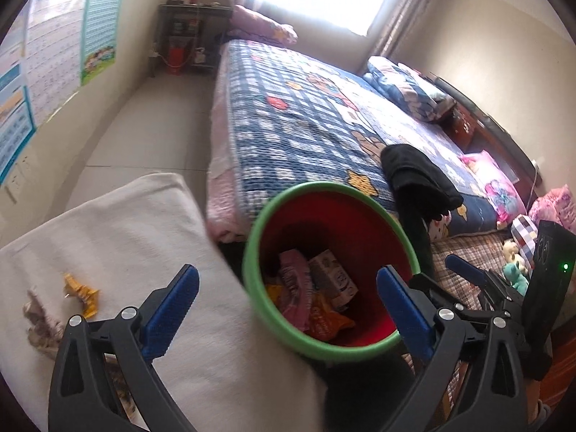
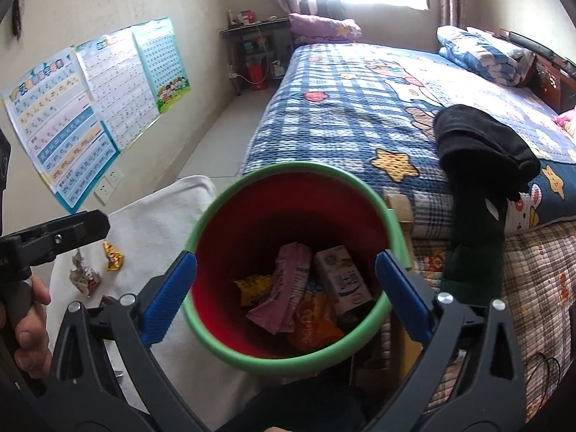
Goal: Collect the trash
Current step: 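Open both tools to drop the wrapper and carton into the bucket, then move both open tools back over the crumpled paper and gold wrapper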
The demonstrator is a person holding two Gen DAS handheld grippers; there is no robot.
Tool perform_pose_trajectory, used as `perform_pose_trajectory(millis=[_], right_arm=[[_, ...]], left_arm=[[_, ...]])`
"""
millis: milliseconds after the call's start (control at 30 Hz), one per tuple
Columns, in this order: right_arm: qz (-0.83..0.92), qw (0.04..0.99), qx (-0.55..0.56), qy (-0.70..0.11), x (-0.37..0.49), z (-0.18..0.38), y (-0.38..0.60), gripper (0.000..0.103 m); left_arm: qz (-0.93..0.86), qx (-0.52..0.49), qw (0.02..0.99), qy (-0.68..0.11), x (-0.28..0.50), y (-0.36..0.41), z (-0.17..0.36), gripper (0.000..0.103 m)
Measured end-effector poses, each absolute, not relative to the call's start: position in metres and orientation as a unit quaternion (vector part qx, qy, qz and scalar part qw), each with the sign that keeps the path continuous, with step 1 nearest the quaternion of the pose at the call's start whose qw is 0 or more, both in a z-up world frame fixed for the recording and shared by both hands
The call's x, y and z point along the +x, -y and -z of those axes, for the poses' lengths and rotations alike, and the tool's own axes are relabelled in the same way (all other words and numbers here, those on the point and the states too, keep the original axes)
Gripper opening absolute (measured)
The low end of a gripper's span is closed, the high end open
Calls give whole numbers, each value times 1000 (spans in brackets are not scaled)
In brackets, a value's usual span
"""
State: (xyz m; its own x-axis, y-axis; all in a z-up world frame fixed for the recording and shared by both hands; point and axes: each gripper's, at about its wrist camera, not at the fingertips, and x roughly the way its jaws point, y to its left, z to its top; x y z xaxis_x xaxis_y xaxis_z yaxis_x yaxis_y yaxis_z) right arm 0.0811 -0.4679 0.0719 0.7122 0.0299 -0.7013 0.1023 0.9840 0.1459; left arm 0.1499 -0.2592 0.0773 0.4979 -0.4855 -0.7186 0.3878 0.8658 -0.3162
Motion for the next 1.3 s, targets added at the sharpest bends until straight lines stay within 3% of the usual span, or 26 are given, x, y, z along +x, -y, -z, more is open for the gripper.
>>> perform_pose_trajectory(millis=[867, 1300], right_arm=[[-109, 912, 14, -395, 94, -71, 287, 98], [-153, 889, -27, -430, 122, -31, 218, 98]], left_arm=[[85, -118, 886, -439, 89, 31, -52, 95], [49, -147, 870, -468, 103, -22, -12, 95]])
